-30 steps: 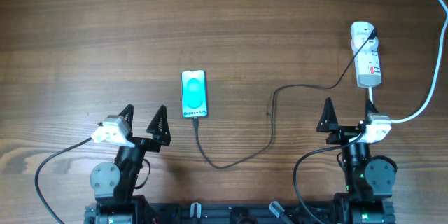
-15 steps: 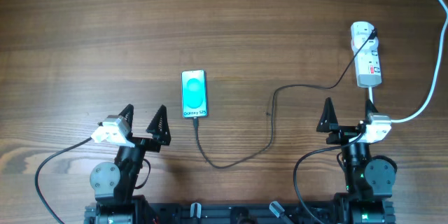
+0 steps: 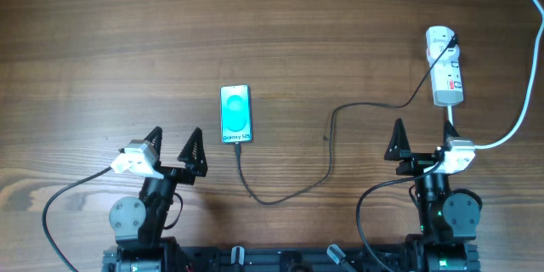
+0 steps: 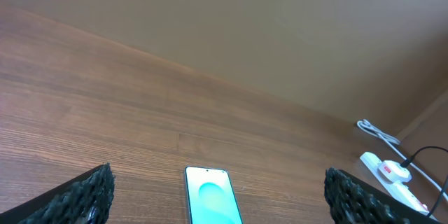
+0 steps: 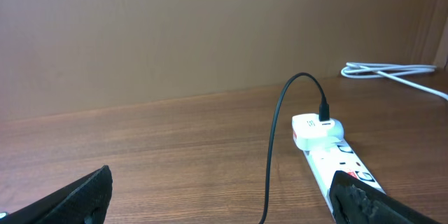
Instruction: Plug charger to phone and switch on socket
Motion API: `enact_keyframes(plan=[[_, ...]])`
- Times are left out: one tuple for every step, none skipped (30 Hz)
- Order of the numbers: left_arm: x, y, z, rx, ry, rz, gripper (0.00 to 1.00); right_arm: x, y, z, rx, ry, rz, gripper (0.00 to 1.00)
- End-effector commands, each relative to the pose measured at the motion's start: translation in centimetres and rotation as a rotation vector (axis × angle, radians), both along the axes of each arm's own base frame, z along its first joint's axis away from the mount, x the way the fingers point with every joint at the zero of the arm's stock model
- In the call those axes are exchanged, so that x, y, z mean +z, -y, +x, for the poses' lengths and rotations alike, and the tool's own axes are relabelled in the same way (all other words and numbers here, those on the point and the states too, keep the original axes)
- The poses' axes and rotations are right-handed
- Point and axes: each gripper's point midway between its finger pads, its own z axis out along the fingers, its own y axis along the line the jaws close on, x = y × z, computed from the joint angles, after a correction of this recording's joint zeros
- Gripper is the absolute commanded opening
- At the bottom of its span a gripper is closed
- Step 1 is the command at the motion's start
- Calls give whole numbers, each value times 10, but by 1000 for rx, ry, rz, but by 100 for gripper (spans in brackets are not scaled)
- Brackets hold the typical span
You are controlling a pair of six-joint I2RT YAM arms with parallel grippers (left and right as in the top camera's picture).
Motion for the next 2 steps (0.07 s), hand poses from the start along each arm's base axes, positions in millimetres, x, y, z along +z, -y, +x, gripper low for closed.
enact_keyframes(plan=[[-1,-2,0,7,2,6,100,4,-4,-1,21,17,-10,100],[-1,-2,0,7,2,6,100,4,-4,-1,21,17,-10,100]])
